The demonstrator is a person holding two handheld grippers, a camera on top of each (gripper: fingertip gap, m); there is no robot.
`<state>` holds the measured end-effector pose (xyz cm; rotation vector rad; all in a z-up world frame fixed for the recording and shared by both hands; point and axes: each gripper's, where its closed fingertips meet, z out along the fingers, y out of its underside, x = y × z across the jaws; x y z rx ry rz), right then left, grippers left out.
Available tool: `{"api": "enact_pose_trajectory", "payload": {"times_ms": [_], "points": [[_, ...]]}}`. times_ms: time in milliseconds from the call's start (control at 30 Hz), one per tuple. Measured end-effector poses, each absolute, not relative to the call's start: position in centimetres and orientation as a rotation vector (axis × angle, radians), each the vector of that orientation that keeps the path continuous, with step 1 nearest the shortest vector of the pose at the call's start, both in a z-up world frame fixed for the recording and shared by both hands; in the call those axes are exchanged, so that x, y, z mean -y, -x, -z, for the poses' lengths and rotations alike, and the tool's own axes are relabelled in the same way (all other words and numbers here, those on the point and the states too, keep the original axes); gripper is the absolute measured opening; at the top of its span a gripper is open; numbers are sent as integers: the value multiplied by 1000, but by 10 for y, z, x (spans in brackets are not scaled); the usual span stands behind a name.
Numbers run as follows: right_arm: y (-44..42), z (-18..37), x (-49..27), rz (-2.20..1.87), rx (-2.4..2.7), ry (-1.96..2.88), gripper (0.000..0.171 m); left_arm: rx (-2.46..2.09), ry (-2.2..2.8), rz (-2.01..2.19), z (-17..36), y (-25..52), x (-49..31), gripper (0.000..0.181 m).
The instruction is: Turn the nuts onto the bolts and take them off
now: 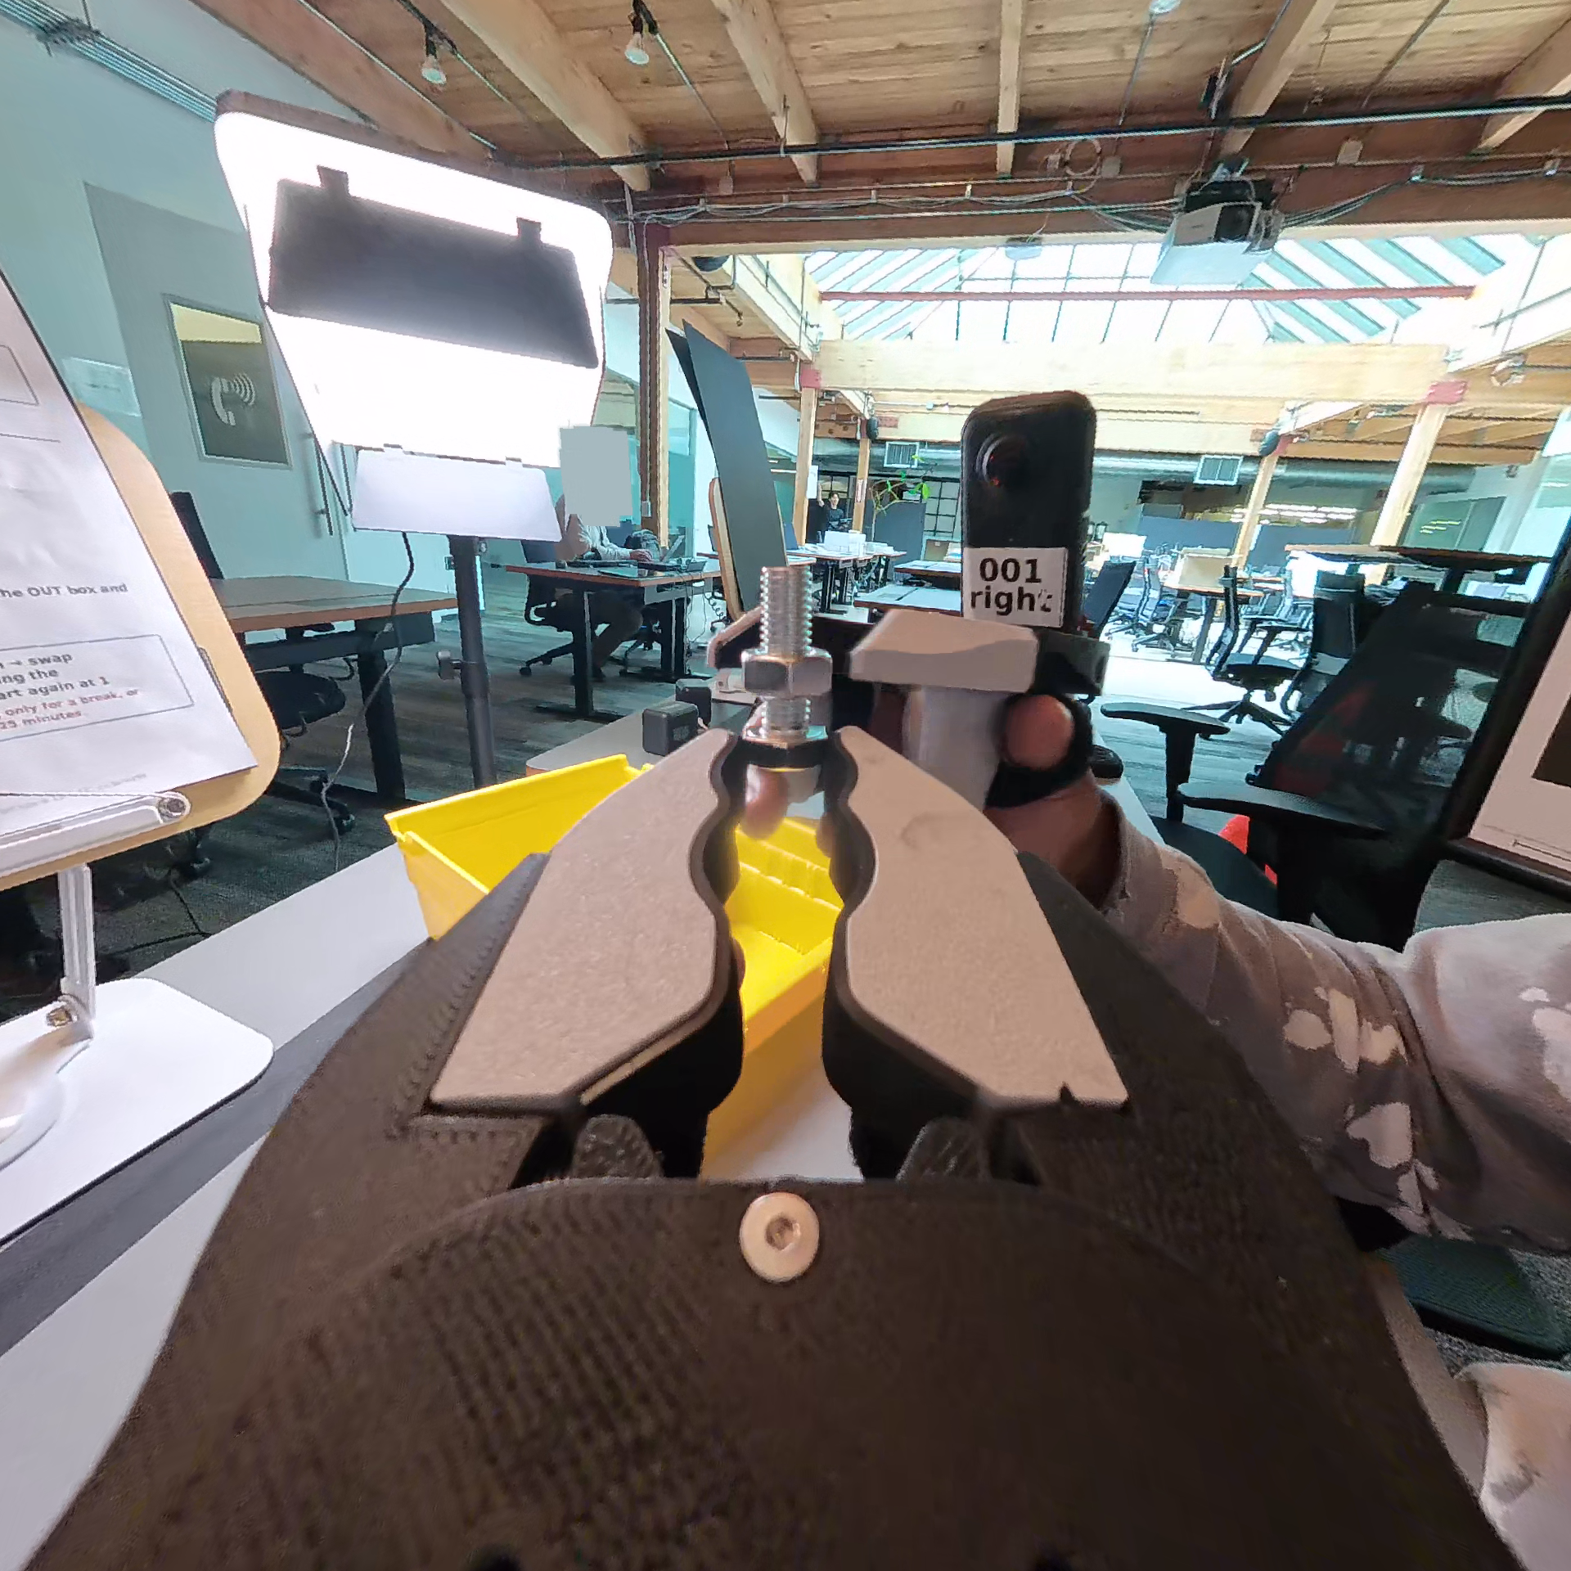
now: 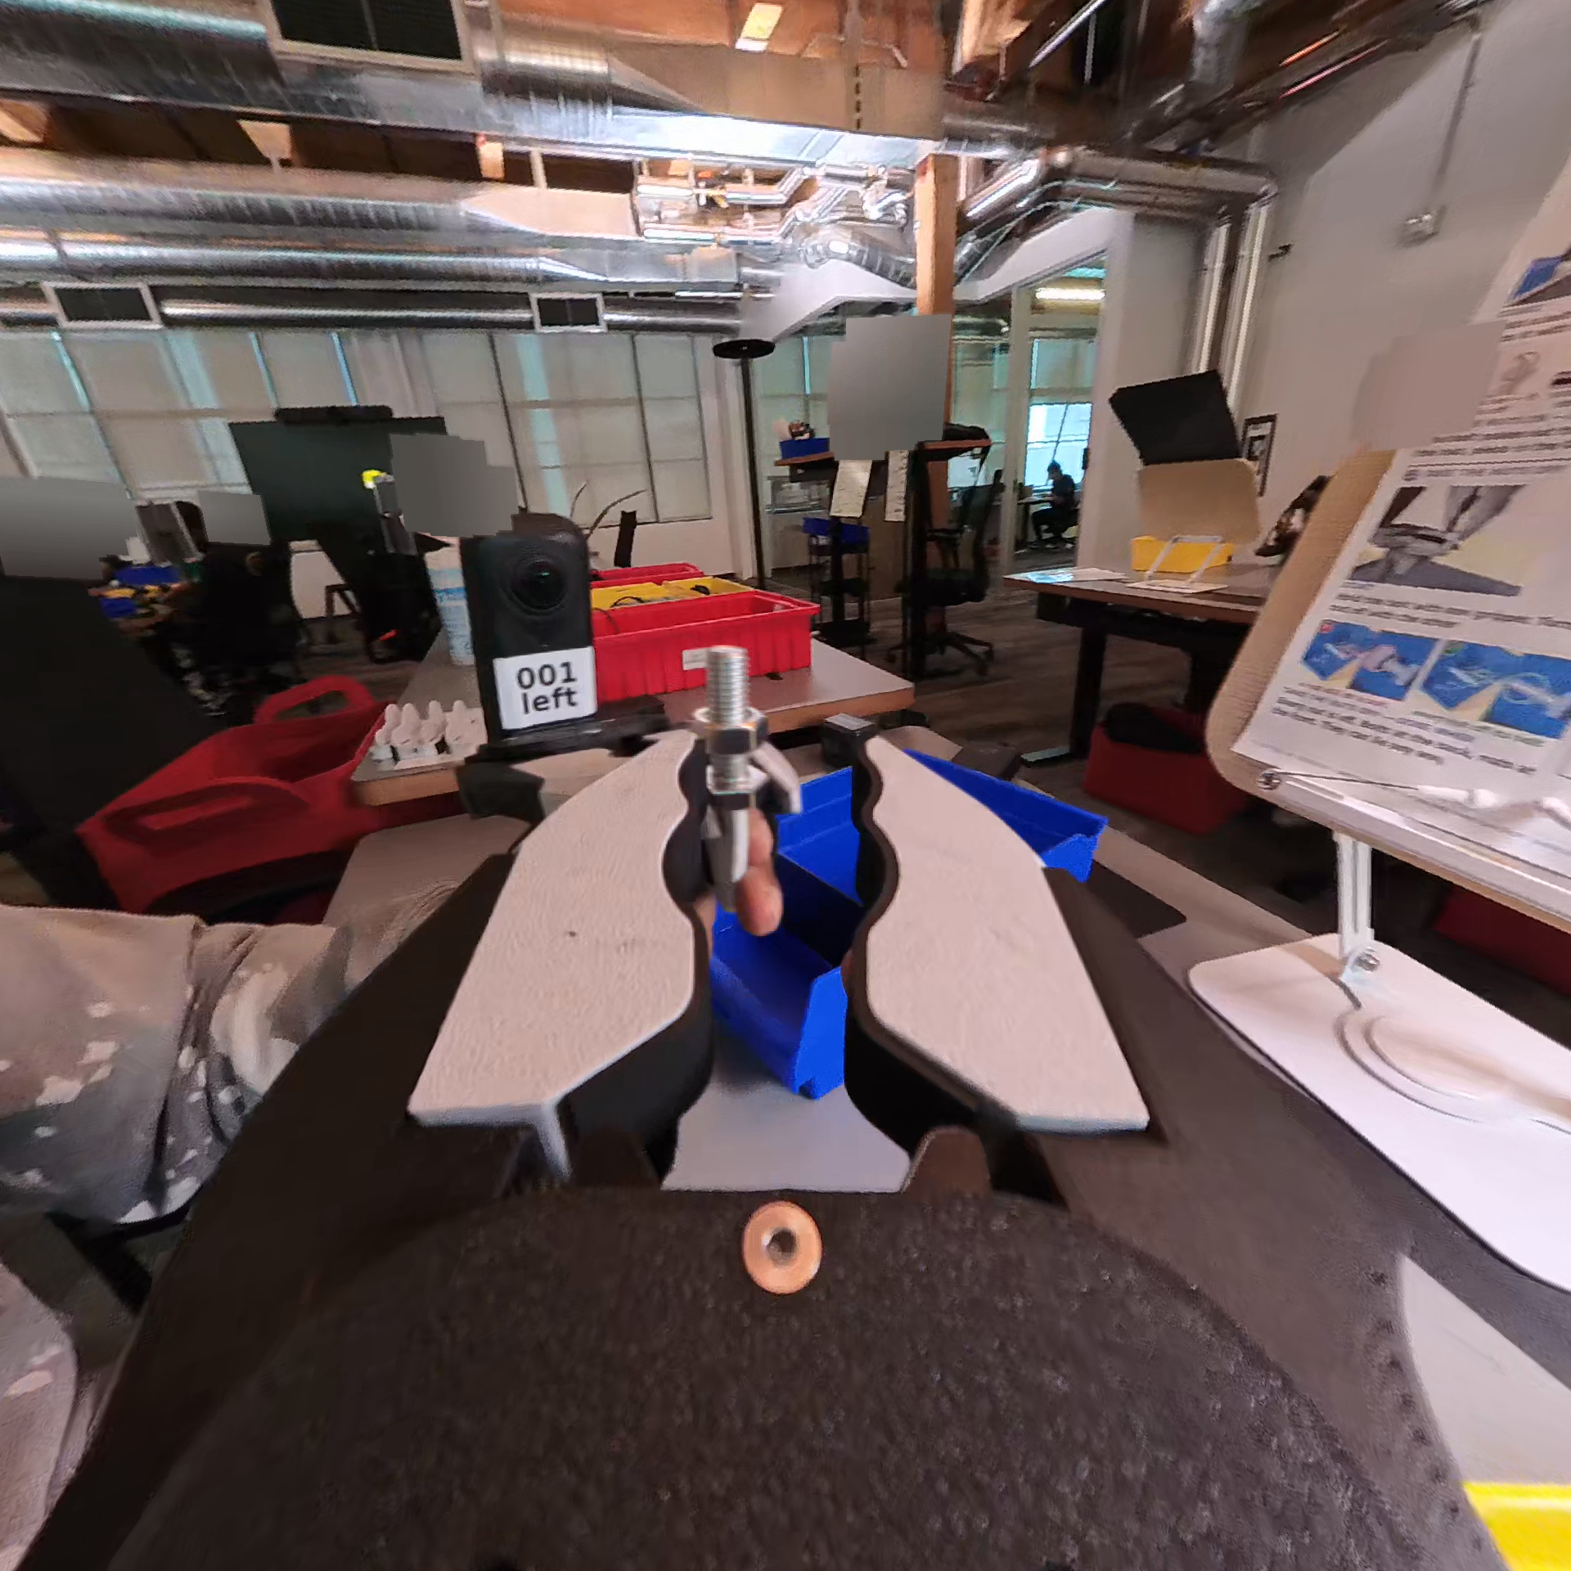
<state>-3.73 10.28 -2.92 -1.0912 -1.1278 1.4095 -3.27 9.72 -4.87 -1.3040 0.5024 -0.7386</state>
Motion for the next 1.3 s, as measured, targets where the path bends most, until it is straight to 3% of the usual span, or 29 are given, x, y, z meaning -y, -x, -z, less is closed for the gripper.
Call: {"api": "enact_pose_trajectory", "payload": {"times_ms": [133,167,233,333,433,500,567,600,800,900,933,967,1000,1200,1300], "points": [[42,32,-99,-1421,1144,1093,32,-503,1304,741,49,30,-97,18],[40,32,-105,-1431,1113,1120,18,-506,1286,757,47,32,-95,18],[33,29,-121,-1394,1035,1127,12,-506,1288,748,44,34,-94,18],[33,28,-111,-1433,1092,1111,28,-503,1291,743,45,34,-94,18],[41,29,-94,-1440,1150,1083,34,-508,1301,737,48,31,-96,18],[42,30,-98,-1429,1134,1092,33,-509,1297,738,47,30,-95,18],[36,29,-115,-1433,1053,1137,13,-517,1281,761,43,31,-91,19],[33,30,-122,-1421,1034,1146,13,-516,1277,751,42,32,-91,19],[40,28,-94,-1470,1153,1078,37,-514,1299,752,48,31,-95,18],[42,31,-96,-1443,1152,1089,37,-522,1299,750,48,27,-94,19],[40,30,-100,-1460,1136,1095,33,-515,1289,757,46,29,-93,19],[36,29,-110,-1453,1085,1127,17,-519,1280,779,44,30,-91,19],[33,28,-118,-1432,1050,1127,16,-517,1283,772,43,31,-91,19],[37,26,-98,-1458,1134,1083,35,-523,1297,763,48,29,-94,18],[41,28,-94,-1453,1150,1086,35,-538,1297,763,49,24,-92,18]]}}
